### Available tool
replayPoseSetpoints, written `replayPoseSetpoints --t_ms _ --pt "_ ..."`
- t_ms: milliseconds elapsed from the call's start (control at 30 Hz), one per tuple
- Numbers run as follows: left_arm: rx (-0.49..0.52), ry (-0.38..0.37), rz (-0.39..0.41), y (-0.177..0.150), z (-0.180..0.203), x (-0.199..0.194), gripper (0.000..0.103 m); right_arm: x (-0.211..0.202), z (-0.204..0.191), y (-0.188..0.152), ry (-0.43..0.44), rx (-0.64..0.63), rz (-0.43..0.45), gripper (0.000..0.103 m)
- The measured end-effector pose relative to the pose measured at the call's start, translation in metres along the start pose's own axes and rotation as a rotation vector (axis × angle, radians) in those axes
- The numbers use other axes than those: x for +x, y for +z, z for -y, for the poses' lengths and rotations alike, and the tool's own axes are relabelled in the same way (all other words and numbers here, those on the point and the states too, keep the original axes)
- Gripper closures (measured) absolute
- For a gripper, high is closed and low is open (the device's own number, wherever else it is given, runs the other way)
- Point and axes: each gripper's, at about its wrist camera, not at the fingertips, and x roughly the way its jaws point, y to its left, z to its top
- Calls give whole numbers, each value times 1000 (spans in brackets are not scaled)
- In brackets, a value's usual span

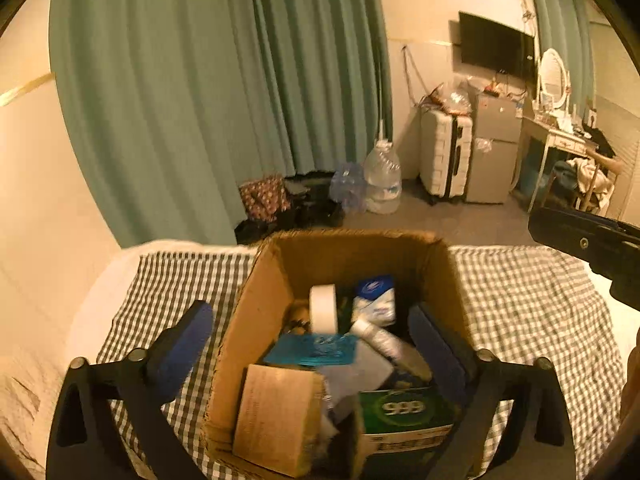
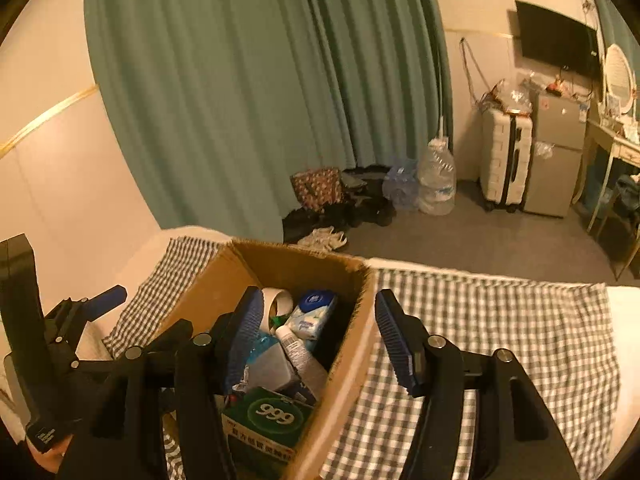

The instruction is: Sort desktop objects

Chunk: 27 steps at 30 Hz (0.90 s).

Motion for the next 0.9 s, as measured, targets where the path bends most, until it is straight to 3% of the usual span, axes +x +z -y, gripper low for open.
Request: replayPoseSetpoints --t_ms 300,500,900 --pt "-7 -71 61 17 37 -64 0 -98 22 13 -108 -9 167 0" --pt "10 -99 109 24 70 -100 0 -147 40 12 -197 -21 198 0" --pt "13 -139 160 38 123 -150 0 -223 99 -8 -260 49 237 0"
